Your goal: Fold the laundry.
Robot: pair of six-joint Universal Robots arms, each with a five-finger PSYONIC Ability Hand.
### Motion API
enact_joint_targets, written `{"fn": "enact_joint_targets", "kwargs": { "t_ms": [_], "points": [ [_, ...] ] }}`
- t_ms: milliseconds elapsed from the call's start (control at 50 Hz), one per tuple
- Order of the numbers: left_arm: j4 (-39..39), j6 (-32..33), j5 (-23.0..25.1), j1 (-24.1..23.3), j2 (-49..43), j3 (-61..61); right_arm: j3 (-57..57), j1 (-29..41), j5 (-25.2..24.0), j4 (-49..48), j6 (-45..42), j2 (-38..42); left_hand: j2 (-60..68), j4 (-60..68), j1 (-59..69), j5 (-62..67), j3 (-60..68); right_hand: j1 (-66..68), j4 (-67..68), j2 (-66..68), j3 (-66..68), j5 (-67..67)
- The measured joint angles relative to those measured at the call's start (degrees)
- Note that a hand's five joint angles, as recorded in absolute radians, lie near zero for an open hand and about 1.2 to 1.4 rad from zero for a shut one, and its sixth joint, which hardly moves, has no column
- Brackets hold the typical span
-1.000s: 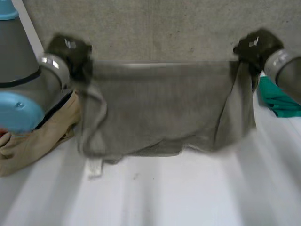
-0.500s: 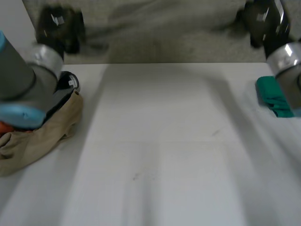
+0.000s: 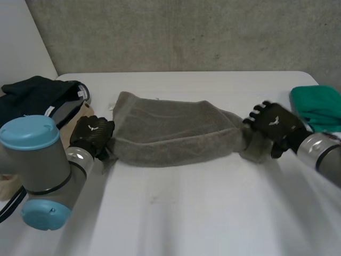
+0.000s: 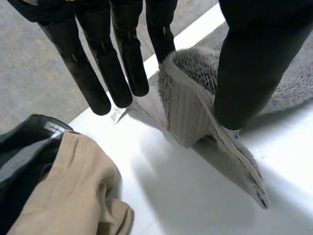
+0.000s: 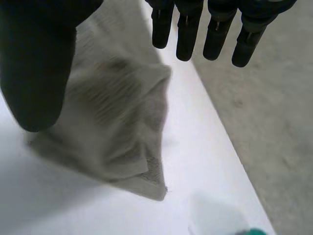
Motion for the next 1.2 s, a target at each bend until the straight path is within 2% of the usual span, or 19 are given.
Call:
{"fn": "enact_joint_targets", "kwargs": {
  "t_ms": [100,200,340,400,600,740,800,820,860,880,920,940,1060,1200],
  "points": [
    [-0.2,0.1,-0.9,-0.6,0.8,-0.5,-6.4,-1.8,-0.1,9.8,13.8,-4.5,-3.7,-3.4,-3.6,-3.5,-3.4,0.0,0.0,0.0,0.0,-0.2],
    [-1.1,-0.5,-2.2,-0.6,0.1,-0.3,-16.0,-2.4,0.0,21.1,22.9,-3.3,-9.4,-9.3,-10.1,-9.6,-9.5,0.0,0.0,0.0,0.0,-0.2],
    [-4.2,-4.8,-4.2,-0.4,-0.6,1.3,-34.5,-0.4,2.4,38.6,29.4,7.3,-19.5,-19.7,-19.3,-19.9,-19.6,0.0,0.0,0.0,0.0,-0.1],
    [-6.2,-7.9,-4.4,-0.3,-0.5,2.2,-40.9,1.1,4.4,42.4,31.7,12.3,-20.7,-20.8,-20.3,-21.1,-20.9,0.0,0.0,0.0,0.0,-0.1],
    [-15.8,-21.4,-3.5,0.5,-1.0,7.3,-54.6,5.5,12.6,45.1,38.2,26.8,-22.2,-22.2,-21.7,-22.7,-22.2,0.0,0.0,0.0,0.0,-0.1],
    [-22.9,-26.9,-3.3,2.0,-5.5,13.3,-56.9,7.1,15.6,44.6,36.4,32.0,-22.0,-22.1,-21.5,-21.8,-22.0,2.8,4.6,1.2,5.1,6.5],
    [-25.8,-28.2,-3.3,2.6,-7.7,16.1,-56.6,7.5,16.1,44.3,35.0,33.0,-16.5,-16.9,-16.9,-16.6,-16.6,15.9,16.2,13.7,16.7,18.0],
    [-26.9,-28.7,-3.3,2.8,-8.5,17.1,-56.3,7.7,16.2,44.0,34.5,33.1,-7.8,-8.2,-6.9,-8.2,-8.8,26.6,26.4,25.7,27.9,28.0],
    [-28.3,-29.6,-3.4,3.2,-9.4,18.7,-55.6,7.8,16.3,43.5,33.7,33.0,6.7,6.9,8.2,6.7,6.4,41.9,42.6,41.2,42.9,44.2],
    [-28.8,-30.0,-3.4,3.3,-9.6,19.2,-55.3,7.9,16.3,43.2,33.3,32.8,14.2,14.5,15.9,14.2,13.9,45.6,46.8,45.8,47.4,48.4],
    [-29.6,-31.0,-3.5,3.7,-9.4,20.0,-54.2,7.9,16.3,42.4,32.4,31.7,14.2,14.5,15.9,14.2,13.9,45.8,50.6,48.4,50.6,50.8],
    [-29.8,-31.5,-3.5,3.9,-9.1,20.2,-53.6,7.8,16.3,41.9,31.8,30.9,25.0,25.3,23.1,24.2,24.6,45.8,51.1,48.4,51.0,50.9],
    [-31.2,-33.2,-3.0,5.1,-1.4,20.0,-45.4,7.0,16.4,38.3,23.7,20.5,26.5,26.9,23.1,24.7,26.1,45.8,51.5,48.4,51.1,50.9],
    [-37.0,-27.9,2.3,6.7,13.2,18.5,-28.7,4.8,16.2,34.5,2.9,-1.2,26.6,27.1,23.1,24.7,26.1,45.8,51.5,48.4,51.3,50.9]
  ]
}}
